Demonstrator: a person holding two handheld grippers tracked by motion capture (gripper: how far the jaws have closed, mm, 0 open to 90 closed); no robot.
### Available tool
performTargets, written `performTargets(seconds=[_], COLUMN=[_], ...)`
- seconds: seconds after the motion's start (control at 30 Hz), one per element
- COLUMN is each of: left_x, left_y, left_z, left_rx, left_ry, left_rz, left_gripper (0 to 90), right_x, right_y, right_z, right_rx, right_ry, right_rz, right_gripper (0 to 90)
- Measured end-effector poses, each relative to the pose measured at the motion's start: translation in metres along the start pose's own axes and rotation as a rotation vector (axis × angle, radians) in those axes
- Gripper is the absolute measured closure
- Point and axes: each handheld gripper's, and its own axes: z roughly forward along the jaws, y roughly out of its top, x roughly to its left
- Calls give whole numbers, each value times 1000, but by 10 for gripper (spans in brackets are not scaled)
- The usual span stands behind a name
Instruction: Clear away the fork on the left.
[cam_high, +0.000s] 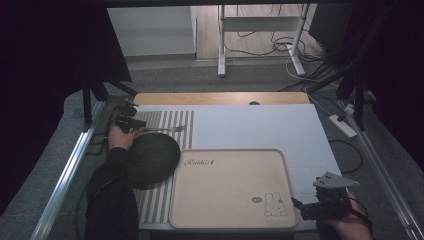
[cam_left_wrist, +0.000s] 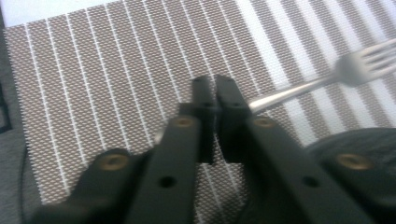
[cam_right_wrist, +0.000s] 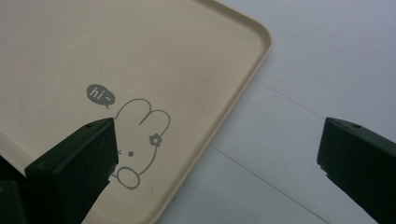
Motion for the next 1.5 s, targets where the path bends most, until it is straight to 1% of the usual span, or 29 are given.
performTargets(seconds=[0.13, 0.2, 0.23, 0.3, 0.37, 0.4, 0.47, 0.6, 0.7, 0.87, 0.9, 0.93, 1.03, 1.07, 1.1, 1.23, 1.3, 1.33, 1.37, 1.4, 1.43, 1.5], left_x=[2, 5, 8, 9, 13, 12, 11, 8, 6, 4, 3, 3, 0, 0, 0, 2, 3, 3, 3, 4, 4, 3], left_y=[3, 3, 3, 2, 1, 0, -1, -5, -8, -12, -13, -13, -14, -15, -15, -16, -16, -16, -15, -14, -12, -8], left_z=[7, 11, 15, 16, 15, 14, 12, 8, 4, 0, -1, -1, -2, -3, -4, -4, -4, -4, -5, -6, -9, -13], left_rx=[26, 33, 45, 45, 40, 44, 63, 108, 131, 161, 171, 171, 190, 197, 202, 192, 194, 194, 185, 165, 146, 110], left_ry=[36, 53, 80, 77, 63, 63, 64, 53, 32, -8, -23, -23, -44, -39, -34, -50, -56, -56, -44, -32, -39, -38], left_rz=[0, -20, -39, -43, -62, -59, -38, -2, 20, 42, 48, 48, 68, 75, 73, 58, 63, 63, 62, 51, 39, 31], left_gripper=[890, 890, 889, 889, 890, 890, 891, 890, 891, 891, 891, 891, 890, 890, 891, 891, 889, 887, 887, 783, 743, 613], right_x=[0, 0, 0, 0, 0, 0, 0, 1, 1, 1, 2, 2, 2, 2, 2, 2, 2, 2, 2, 2, 2, 2], right_y=[0, 0, 0, 0, 0, 0, 0, 0, 0, 0, 0, 0, 0, 0, 0, 0, 0, 0, 0, 0, 0, 0], right_z=[0, 0, 0, 0, 0, 0, 0, -1, 0, 0, 0, 0, 0, 0, 0, -1, 0, 0, 0, -1, -1, 0], right_rx=[0, 0, 0, 0, 0, -1, -1, 0, -2, -1, -1, -1, -1, -1, -1, 0, -1, -1, -1, -1, -1, 0], right_ry=[0, 0, 1, 2, 2, 2, 1, -1, 1, -1, -1, -1, -1, 0, -1, -3, -3, -3, -3, -2, -2, -2], right_rz=[-4, -4, -4, -3, -3, -3, -4, -9, -12, -18, -19, -19, -19, -20, -24, -26, -26, -26, -26, -26, -26, -26], right_gripper=[0, 0, 0, 0, 0, 0, 0, 0, 0, 0, 0, 0, 0, 0, 0, 0, 0, 0, 0, 0, 0, 0])
